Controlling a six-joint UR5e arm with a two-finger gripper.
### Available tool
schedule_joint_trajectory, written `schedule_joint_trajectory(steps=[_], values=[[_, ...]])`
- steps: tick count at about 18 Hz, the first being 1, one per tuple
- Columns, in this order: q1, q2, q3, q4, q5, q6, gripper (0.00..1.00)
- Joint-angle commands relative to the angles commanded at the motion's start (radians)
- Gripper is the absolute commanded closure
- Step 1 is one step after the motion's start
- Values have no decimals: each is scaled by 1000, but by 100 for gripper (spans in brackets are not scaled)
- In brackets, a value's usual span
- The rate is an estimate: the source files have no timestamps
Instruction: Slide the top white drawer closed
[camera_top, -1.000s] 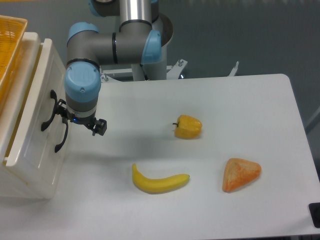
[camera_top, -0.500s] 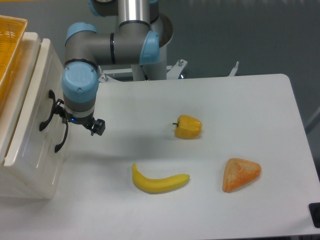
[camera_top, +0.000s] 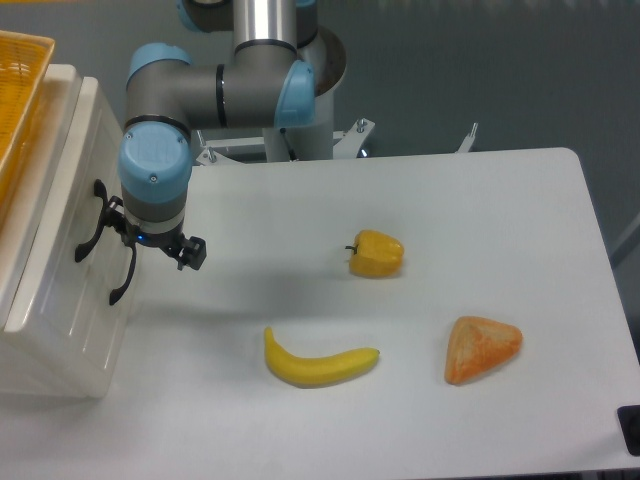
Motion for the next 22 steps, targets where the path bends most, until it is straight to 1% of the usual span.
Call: schedule_joint_trajectory(steps=[6,10,14,16,20,22], values=[[0,0,2,0,2,6,0],[49,2,8,2,3,17,0],[119,3,26,0,3,87,0],[153,0,32,2,8,150,0],[268,3,40,3,8,316,0],[320,3,41,3,9,369,0]])
